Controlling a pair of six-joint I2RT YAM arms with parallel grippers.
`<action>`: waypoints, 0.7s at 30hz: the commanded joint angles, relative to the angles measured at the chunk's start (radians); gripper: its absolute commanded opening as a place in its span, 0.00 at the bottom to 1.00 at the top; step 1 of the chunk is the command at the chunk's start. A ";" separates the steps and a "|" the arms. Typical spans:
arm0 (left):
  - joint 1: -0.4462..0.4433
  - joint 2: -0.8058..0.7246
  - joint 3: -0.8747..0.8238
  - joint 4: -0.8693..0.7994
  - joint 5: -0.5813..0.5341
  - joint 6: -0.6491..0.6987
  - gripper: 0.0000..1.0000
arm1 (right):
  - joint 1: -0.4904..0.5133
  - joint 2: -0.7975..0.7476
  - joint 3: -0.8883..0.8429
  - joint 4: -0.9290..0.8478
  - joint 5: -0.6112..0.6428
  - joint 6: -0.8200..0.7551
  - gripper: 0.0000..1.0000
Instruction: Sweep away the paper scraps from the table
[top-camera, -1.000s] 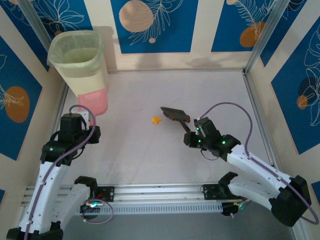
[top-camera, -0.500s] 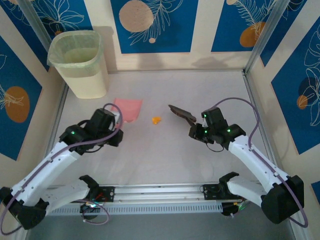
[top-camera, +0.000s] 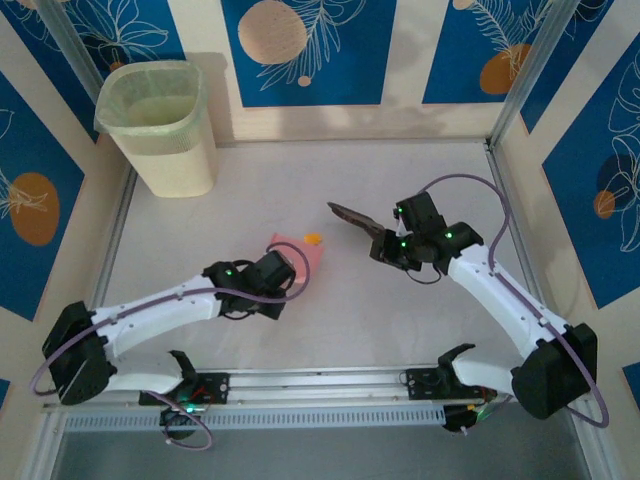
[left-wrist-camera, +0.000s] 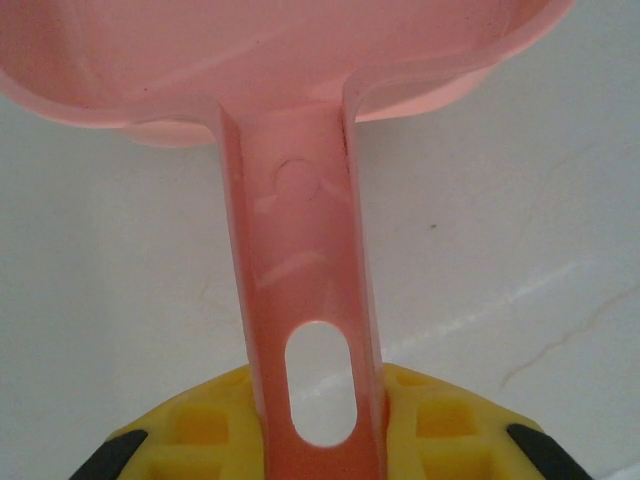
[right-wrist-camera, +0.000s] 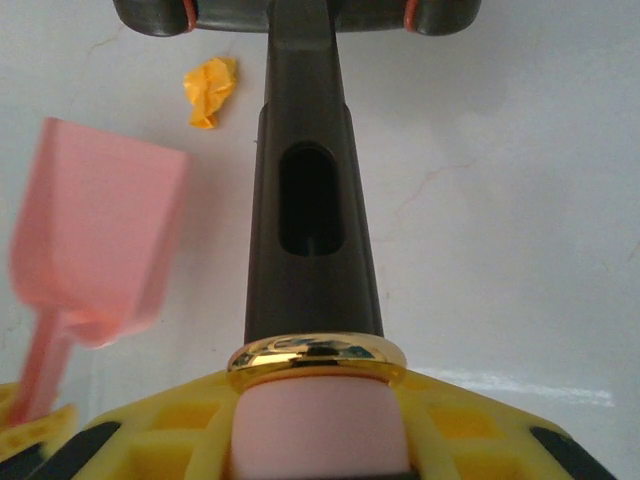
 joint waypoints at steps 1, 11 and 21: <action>-0.006 0.055 -0.023 0.114 0.013 0.037 0.00 | 0.011 0.055 0.113 -0.052 -0.005 -0.031 0.00; 0.019 0.141 -0.069 0.170 0.091 0.064 0.00 | 0.037 0.238 0.302 -0.079 -0.055 -0.009 0.00; 0.064 0.168 -0.089 0.175 0.111 0.071 0.00 | 0.046 0.435 0.461 -0.029 -0.204 0.039 0.00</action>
